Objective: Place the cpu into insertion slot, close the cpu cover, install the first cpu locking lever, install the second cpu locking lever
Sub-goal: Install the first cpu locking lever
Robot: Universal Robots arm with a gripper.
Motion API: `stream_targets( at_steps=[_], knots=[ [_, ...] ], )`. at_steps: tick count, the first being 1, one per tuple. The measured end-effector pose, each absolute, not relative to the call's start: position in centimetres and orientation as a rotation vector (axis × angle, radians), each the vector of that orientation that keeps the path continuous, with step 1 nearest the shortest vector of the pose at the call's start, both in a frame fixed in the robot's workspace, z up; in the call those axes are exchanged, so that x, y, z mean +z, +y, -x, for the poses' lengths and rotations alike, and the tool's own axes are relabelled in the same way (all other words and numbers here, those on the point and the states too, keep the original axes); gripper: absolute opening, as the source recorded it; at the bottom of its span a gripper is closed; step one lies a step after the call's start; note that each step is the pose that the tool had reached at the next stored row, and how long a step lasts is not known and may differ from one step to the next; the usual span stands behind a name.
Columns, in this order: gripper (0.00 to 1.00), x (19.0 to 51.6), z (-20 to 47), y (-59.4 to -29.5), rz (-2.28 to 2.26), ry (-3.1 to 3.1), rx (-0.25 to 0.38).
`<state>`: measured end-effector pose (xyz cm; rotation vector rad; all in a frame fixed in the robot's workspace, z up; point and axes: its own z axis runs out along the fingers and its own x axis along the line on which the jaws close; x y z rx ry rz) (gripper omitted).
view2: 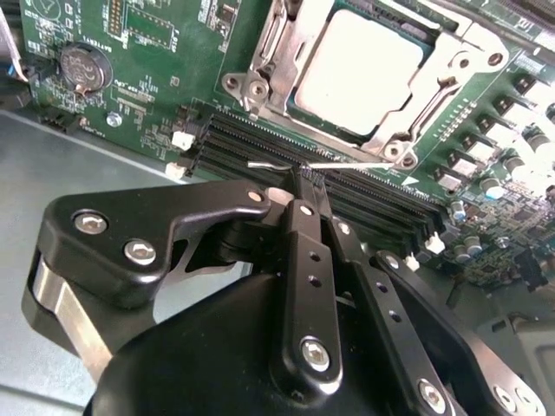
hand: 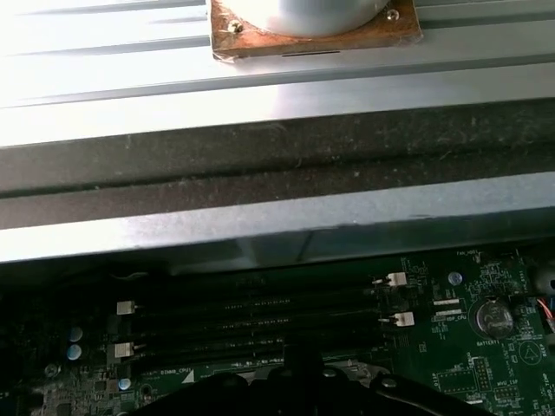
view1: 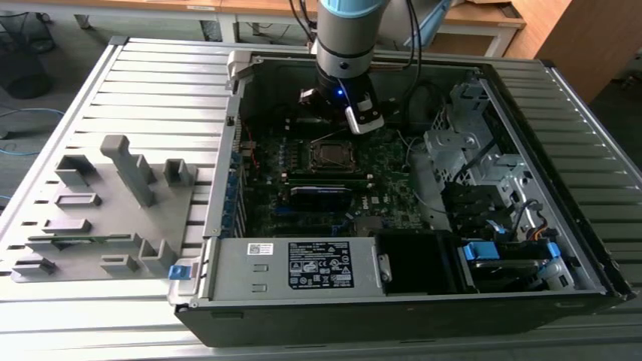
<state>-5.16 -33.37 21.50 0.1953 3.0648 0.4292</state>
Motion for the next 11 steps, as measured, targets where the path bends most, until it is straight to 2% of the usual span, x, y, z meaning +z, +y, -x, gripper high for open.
stream_targets(
  at_steps=[11],
  knots=[
    [0.11,21.20,5.14,-33.37,-0.195,3.065,0.429]
  ],
)
